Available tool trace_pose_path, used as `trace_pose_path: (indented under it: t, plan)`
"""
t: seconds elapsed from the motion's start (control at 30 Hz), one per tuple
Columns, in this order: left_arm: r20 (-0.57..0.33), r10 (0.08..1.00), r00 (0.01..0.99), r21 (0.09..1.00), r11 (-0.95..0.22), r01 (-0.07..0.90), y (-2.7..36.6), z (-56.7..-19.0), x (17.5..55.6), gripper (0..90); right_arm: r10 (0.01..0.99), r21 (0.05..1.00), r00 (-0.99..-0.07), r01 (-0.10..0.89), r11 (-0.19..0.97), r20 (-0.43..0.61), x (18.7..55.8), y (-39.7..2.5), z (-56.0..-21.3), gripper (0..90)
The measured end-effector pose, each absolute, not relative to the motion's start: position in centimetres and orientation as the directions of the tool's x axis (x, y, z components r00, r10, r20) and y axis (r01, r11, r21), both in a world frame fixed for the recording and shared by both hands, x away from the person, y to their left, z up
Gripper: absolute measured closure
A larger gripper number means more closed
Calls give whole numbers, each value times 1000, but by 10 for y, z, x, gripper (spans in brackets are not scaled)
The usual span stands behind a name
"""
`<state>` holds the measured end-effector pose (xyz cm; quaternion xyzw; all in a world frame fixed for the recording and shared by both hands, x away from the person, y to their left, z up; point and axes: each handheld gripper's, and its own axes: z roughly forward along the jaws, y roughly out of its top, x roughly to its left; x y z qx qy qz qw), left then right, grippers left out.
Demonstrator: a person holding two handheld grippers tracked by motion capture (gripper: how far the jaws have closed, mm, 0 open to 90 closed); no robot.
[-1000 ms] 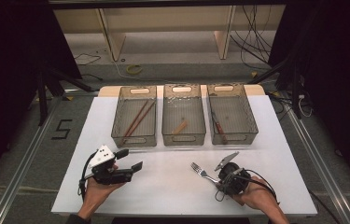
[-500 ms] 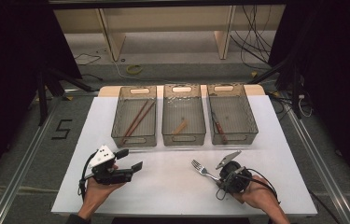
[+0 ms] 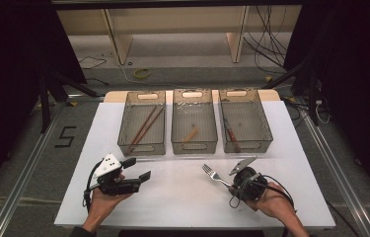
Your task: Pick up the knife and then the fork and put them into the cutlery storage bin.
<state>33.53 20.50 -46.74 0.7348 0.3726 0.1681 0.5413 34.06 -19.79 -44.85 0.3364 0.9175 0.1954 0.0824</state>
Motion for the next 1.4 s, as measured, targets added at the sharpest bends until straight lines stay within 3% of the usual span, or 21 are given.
trace_pose_path:
  t: [1.4]
  plan:
    - [-152, 727, 670, 925, -133, 355, 205, -468, 335, 200, 655, 514, -756, 555, 654, -16, 380, -189, -416, 780]
